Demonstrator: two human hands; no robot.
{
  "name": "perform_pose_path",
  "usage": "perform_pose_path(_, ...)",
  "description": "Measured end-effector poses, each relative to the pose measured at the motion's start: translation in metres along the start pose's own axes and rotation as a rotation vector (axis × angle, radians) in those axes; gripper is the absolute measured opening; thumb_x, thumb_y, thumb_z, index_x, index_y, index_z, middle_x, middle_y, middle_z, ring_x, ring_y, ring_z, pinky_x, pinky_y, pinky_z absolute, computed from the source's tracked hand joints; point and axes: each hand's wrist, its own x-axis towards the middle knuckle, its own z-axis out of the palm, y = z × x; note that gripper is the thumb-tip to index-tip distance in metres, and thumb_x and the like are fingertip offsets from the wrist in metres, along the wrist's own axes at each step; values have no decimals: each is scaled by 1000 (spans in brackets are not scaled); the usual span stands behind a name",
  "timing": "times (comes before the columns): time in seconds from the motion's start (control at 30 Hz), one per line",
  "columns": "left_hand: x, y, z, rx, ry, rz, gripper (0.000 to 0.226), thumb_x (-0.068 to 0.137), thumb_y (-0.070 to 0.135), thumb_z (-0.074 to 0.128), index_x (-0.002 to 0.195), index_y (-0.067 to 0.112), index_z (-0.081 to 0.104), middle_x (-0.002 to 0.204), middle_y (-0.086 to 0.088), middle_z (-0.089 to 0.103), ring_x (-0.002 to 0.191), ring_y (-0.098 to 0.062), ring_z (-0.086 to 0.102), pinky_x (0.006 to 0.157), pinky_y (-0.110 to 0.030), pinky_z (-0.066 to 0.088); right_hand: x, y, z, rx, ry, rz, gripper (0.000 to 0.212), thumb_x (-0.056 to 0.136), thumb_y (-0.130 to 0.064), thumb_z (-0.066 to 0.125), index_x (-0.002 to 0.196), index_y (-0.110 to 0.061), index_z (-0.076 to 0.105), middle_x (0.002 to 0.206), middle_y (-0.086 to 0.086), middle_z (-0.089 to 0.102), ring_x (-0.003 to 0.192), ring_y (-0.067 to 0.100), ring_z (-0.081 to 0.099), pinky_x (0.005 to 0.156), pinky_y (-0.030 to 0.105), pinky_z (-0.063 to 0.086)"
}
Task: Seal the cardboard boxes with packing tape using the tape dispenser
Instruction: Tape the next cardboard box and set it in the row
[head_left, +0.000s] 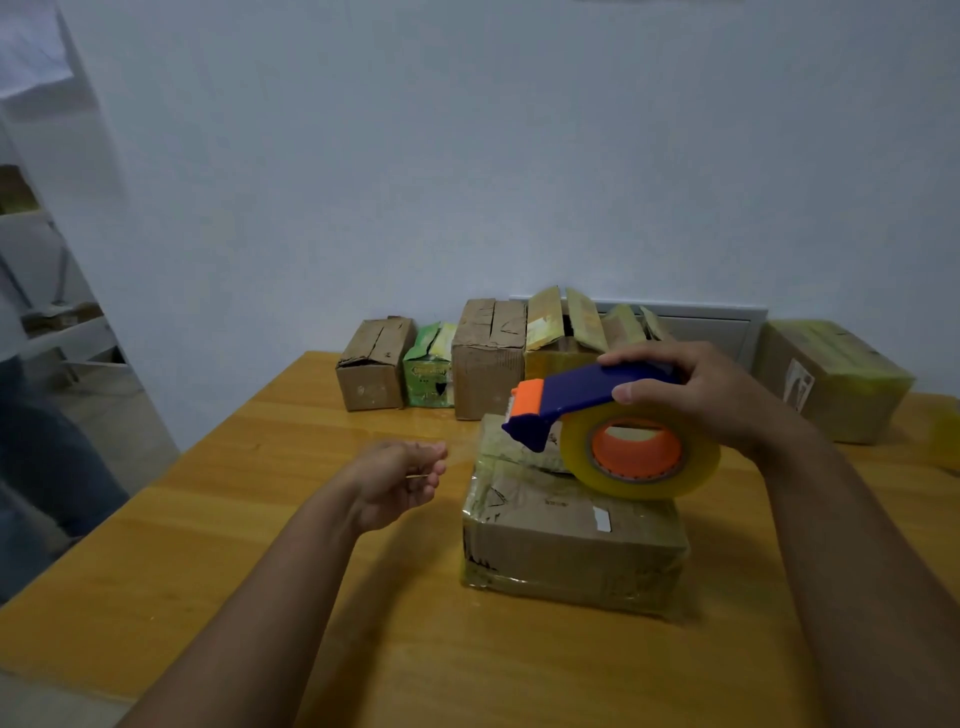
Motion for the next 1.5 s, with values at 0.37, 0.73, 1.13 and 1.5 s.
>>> perform_pose_path(0.37, 13, -17, 12, -52, -47, 9, 12, 97, 12, 55, 86, 10, 58, 67, -2, 56, 56, -8, 49, 51, -18, 48, -3, 5, -3, 52, 6, 0, 38, 72, -45, 65, 109, -42, 67, 118, -10, 60, 98, 13, 62, 73, 19, 50)
perform_pose_path(0.73, 15, -25, 18, 111, -7, -21, 12, 100, 10, 48, 100, 3, 58, 79, -8, 57, 59, -10, 50, 52, -21, 46, 0, 4, 2, 6, -11, 3, 41, 71, -49, 65, 112, -43, 66, 118, -10, 60, 99, 12, 61, 73, 19, 50)
perform_pose_path(1.13, 8, -19, 42, 624, 191, 101, 16, 103, 24, 44, 109, 12, 52, 95, -6, 63, 80, -18, 61, 66, -31, 51, 0, 6, 5, -36, -6, -14, 38, 71, -53, 65, 108, -50, 65, 121, -17, 58, 101, 13, 60, 83, 32, 53)
perform_pose_path(1.5, -30, -37, 54, 371, 233, 364, 28, 103, 32, 41, 97, 30, 69, 97, 8, 70, 96, -10, 63, 80, -33, 54, -1, 8, 5, -45, -7, -17, 45, 65, -65, 65, 108, -54, 64, 118, -16, 58, 99, 12, 60, 82, 32, 54)
